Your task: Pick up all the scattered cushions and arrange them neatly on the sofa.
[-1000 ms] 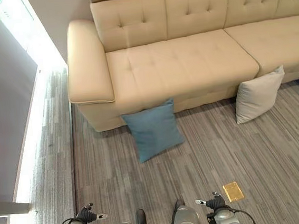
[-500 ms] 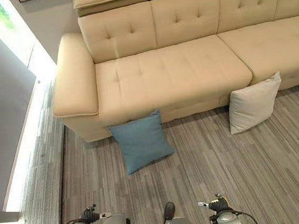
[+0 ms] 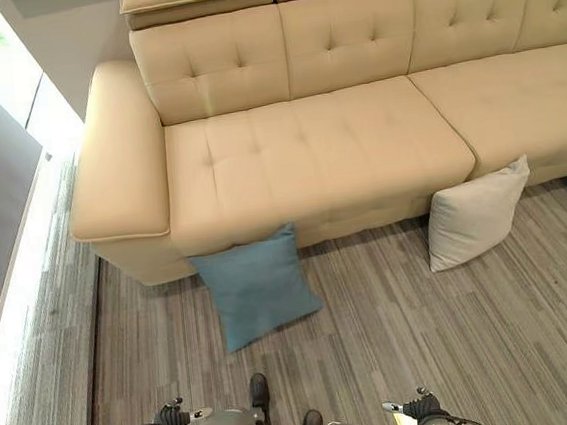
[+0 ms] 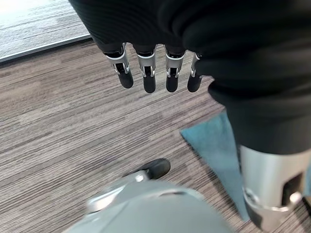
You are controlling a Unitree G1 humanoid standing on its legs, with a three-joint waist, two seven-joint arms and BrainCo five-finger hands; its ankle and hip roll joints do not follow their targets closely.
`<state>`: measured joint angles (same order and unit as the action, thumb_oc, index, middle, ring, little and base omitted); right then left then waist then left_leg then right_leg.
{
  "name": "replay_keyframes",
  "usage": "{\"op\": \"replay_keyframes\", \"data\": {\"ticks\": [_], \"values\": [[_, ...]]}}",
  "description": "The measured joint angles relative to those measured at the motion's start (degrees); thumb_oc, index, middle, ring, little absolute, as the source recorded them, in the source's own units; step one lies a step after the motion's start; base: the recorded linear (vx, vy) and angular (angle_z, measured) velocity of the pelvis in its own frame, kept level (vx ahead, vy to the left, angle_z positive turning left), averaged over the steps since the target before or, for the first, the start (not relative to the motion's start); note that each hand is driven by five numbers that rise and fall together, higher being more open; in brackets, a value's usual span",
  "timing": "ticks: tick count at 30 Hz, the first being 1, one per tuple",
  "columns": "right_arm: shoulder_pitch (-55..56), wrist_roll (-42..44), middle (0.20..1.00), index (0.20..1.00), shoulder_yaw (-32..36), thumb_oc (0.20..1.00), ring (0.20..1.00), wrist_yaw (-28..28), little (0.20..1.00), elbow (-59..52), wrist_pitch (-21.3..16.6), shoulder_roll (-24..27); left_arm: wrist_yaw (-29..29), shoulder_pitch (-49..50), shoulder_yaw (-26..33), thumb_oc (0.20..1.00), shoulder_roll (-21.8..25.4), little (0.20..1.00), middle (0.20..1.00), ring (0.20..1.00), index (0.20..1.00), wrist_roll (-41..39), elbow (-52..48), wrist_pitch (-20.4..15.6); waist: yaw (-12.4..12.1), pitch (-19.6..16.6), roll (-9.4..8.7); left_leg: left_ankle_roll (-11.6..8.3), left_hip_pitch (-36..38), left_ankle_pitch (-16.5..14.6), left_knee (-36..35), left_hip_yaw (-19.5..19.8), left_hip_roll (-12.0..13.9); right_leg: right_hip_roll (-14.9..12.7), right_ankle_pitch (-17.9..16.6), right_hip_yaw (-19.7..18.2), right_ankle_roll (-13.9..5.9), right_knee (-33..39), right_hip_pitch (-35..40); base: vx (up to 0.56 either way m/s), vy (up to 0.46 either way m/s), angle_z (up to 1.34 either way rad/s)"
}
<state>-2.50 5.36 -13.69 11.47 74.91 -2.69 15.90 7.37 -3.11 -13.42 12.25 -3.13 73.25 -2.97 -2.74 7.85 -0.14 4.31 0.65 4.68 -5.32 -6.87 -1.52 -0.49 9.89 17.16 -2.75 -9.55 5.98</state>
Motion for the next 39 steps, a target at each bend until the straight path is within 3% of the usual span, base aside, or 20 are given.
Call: {"op": "replay_keyframes", "data": {"ticks": [1, 2, 3, 4, 6, 7, 9, 11, 14, 15, 19, 21, 23, 24, 28, 31, 32, 35, 39], "values": [[-0.5, 0.0, 1.0, 1.0, -0.1, 1.0, 1.0, 0.0, 1.0, -1.2, 0.0, 0.0, 0.0, -0.4, -0.2, 1.0, 0.6, 1.0, 1.0, 1.0, 1.0, 0.0, 0.0, 0.0, 0.3, -0.1, 0.23, 0.8, 0.5, -0.7, 0.1, 1.0, -0.3, -2.2, 3.0, -1.2, -1.57, -12.9, -6.0, 0.05, 0.067, 0.41], [-0.9, 0.0, 1.0, 1.0, -0.6, 1.0, 1.0, 0.0, 1.0, -2.5, -0.1, -0.2, 0.0, -1.5, -0.7, 1.0, 1.6, 1.0, 1.0, 1.0, 1.0, 0.0, 0.0, -0.1, 0.6, -0.4, -0.85, 1.34, 0.4, -1.1, 0.4, 1.8, -1.6, -4.7, 4.8, -3.0, -3.45, -22.7, -11.4, 0.09, 0.047, 0.57], [-1.0, 0.0, 1.0, 1.0, -0.7, 1.0, 1.0, -0.1, 1.0, -3.1, -0.1, -0.3, 0.0, -2.2, -0.7, 1.0, 2.3, 1.0, 1.0, 1.0, 1.0, 0.0, 0.0, -0.1, 0.5, -0.4, -1.64, 1.88, 0.5, -1.4, 0.5, 2.5, -2.7, -6.0, 5.5, -5.1, -4.45, -25.8, -14.2, 0.11, 0.016, 0.59], [-1.6, 0.0, 1.0, 1.0, -0.6, 1.0, 1.0, -0.1, 1.0, -3.3, -0.1, -0.2, 0.1, -2.5, -0.7, 1.0, 2.5, 1.0, 1.0, 1.0, 1.0, 0.0, 0.0, -0.1, 0.4, -0.4, -1.69, 2.22, 0.7, -1.7, 0.4, 3.4, -3.3, -6.4, 5.8, -7.2, -4.14, -26.6, -16.7, 0.15, -0.032, 0.53], [-2.3, 0.0, 1.0, 1.0, -0.6, 1.0, 1.0, -0.2, 1.0, -3.4, -0.2, -0.2, 0.1, -2.5, -0.8, 1.0, 2.3, 1.0, 1.0, 1.0, 1.0, 0.0, 0.0, -0.1, 0.0, 0.5, -0.68, 1.67, 2.8, -2.6, 0.3, 5.9, -3.4, -4.8, 5.4, -11.2, -3.17, -18.3, -18.0, 0.17, -0.105, 0.6], [-2.4, 0.0, 1.0, 1.0, -1.0, 1.0, 1.0, -0.2, 1.0, -3.5, -0.2, -0.2, 0.1, -2.4, -0.7, 1.0, 2.2, 1.0, 1.0, 1.0, 1.0, 0.0, 0.1, -0.1, 0.3, 0.8, -0.17, 1.35, 3.1, -3.5, 0.4, 7.7, -3.1, -2.2, 4.3, -15.8, -2.28, -12.7, -18.7, 0.1, -0.124, 0.64], [-2.2, 0.0, 1.0, 1.0, -1.0, 1.0, 1.0, -0.2, 1.0, -2.9, -0.1, -0.3, 0.1, -1.9, -0.7, 1.0, 2.3, 1.0, 1.0, 1.0, 1.0, 0.1, 0.2, -0.1, 0.4, 1.5, -0.9, 0.97, 3.3, -3.6, 0.5, 9.7, -3.2, -0.8, -0.4, -19.5, -2.48, -5.8, -20.0, 0.05, -0.123, 0.71], [-1.4, 0.0, 1.0, 1.0, -0.8, 1.0, 1.0, -0.2, 1.0, -1.3, 0.1, -0.4, 0.1, -0.6, -1.2, 1.0, 2.2, 1.0, 1.0, 1.0, 1.0, 0.3, 0.2, -0.1, 0.7, 1.7, -2.07, -0.02, 4.1, -4.3, 0.5, 12.6, -3.5, -1.5, -9.4, -18.1, -1.9, -0.4, -18.6, 0.05, -0.136, 0.74], [-0.8, 0.0, 1.0, 1.0, 0.1, 1.0, 1.0, -0.1, 1.0, -0.8, 0.2, -0.1, 0.0, 0.3, -1.2, 1.0, 1.8, 1.0, 1.0, 1.0, 1.0, 0.3, 0.1, -0.1, 0.8, 1.9, -1.37, -2.99, 4.4, -6.3, 2.6, 14.5, -0.7, 0.5, -14.1, -13.1, 2.46, 10.3, -11.0, 0.11, -0.225, 0.74], [-1.1, 0.0, 1.0, 1.0, 0.2, 1.0, 1.0, -0.1, 1.0, -1.1, 0.0, 0.1, 0.0, -0.1, -1.2, 1.0, 1.4, 1.0, 1.0, 1.0, 1.0, 0.4, 0.1, -0.2, 1.2, 1.9, -1.4, -4.19, 4.2, -6.8, 3.9, 16.4, -0.3, 0.8, -15.1, -10.3, 2.95, 15.2, -7.0, 0.1, -0.263, 0.9], [-2.2, 0.0, 1.0, 1.0, 0.2, 1.0, 1.0, -0.1, 1.0, -2.1, -0.4, 0.5, 0.0, -0.2, -1.2, 1.0, 1.1, 1.0, 1.0, 1.0, 1.0, 0.4, -0.1, -0.6, 1.4, 1.5, -1.12, -5.04, 2.6, -7.0, 6.6, 15.6, 0.3, 1.5, -14.4, -8.3, 3.95, 15.2, -6.4, -0.01, -0.133, 0.41], [-2.2, 0.0, 1.0, 1.0, 0.2, 1.0, 1.0, -0.1, 1.0, -2.0, -0.6, 0.6, 0.0, -0.7, -1.2, 1.0, 0.8, 1.0, 1.0, 1.0, 1.0, 0.4, 0.0, -0.6, 1.5, 2.0, -1.61, -6.68, -1.2, -6.8, 12.0, 15.7, -0.7, 0.8, -13.7, -6.8, 4.39, 15.2, -6.5, -0.04, -0.058, 0.57], [-2.0, 0.0, 1.0, 1.0, 0.2, 1.0, 1.0, -0.1, 1.0, -1.9, -0.6, 0.7, 0.0, -1.6, -1.2, 1.0, 0.5, 1.0, 1.0, 1.0, 1.0, 0.4, 0.0, -0.6, 1.5, 2.8, -2.77, -8.87, -4.4, -5.7, 16.0, 13.2, -1.8, -0.6, -13.4, -5.3, 4.77, 15.2, -6.5, -0.01, -0.005, 0.56], [-1.9, 0.1, 1.0, 1.0, 0.2, 1.0, 1.0, 0.0, 1.0, -1.9, -0.6, 0.8, 0.0, -2.0, -1.3, 1.0, 0.6, 1.0, 1.0, 1.0, 1.0, 0.4, 0.0, -0.5, 1.9, 3.2, -2.93, -9.05, -5.6, -5.9, 16.9, 9.8, -1.2, -0.8, -13.2, -4.3, 5.06, 15.2, -6.6, 0.06, 0.02, 0.5], [-1.7, 0.1, 1.0, 1.0, 0.1, 1.0, 1.0, 0.0, 1.0, -1.8, -0.5, 0.8, 0.0, -2.0, -1.3, 1.0, 0.5, 1.0, 1.0, 1.0, 1.0, 0.4, 0.1, -0.4, 2.0, 3.7, -2.61, -8.72, -5.7, -5.5, 9.4, 2.6, 1.3, -0.8, -13.0, -3.8, 5.13, 15.2, -7.3, 0.11, 0.042, 0.2], [-0.6, 0.0, 1.0, 1.0, 0.2, 1.0, 1.0, -0.1, 1.0, -1.8, -0.6, 0.8, 0.0, -1.1, -1.3, 1.0, 0.4, 1.0, 1.0, 1.0, 1.0, 0.5, 0.1, -0.1, 2.5, 3.3, -2.02, -7.85, -2.3, -5.9, 5.4, 2.8, 2.0, -0.2, -13.3, -4.0, 4.49, 15.2, -7.1, 0.23, 0.136, -0.2], [0.1, 0.0, 1.0, 1.0, 0.2, 1.0, 1.0, -0.1, 1.0, -1.8, -0.5, 0.9, 0.0, -0.8, -1.2, 1.0, 0.2, 1.0, 1.0, 1.0, 1.0, 0.5, 0.1, -0.1, 2.6, 2.7, -1.17, -7.13, -1.1, -6.4, 4.9, 2.8, 2.4, 0.4, -13.3, -4.0, 4.44, 15.2, -7.1, 0.14, 0.108, -0.1], [1.7, 0.0, 1.0, 1.0, 0.2, 1.0, 1.0, -0.2, 1.0, -1.6, -0.1, -0.1, 0.0, 0.0, -1.2, 1.0, 0.6, 1.0, 1.0, 1.0, 1.0, 0.5, 0.1, 0.0, 2.1, 1.8, -1.88, -3.85, 0.0, -4.4, 3.3, 1.1, 2.1, 0.0, -13.9, -5.4, 3.44, 13.9, -7.7, 0.11, 0.131, -0.27], [2.2, 0.0, 1.0, 1.0, 0.2, 1.0, 1.0, -0.4, 1.0, -1.9, -0.1, -0.3, 0.0, -0.2, -1.2, 1.0, 1.9, 1.0, 1.0, 1.0, 1.0, 0.5, 0.0, 0.1, 1.7, 0.1, -2.79, -1.32, 0.1, -5.3, 3.3, -0.4, 0.0, -1.8, -13.4, -7.5, 1.59, 10.2, -10.7, 0.04, 0.168, -0.29]]}}
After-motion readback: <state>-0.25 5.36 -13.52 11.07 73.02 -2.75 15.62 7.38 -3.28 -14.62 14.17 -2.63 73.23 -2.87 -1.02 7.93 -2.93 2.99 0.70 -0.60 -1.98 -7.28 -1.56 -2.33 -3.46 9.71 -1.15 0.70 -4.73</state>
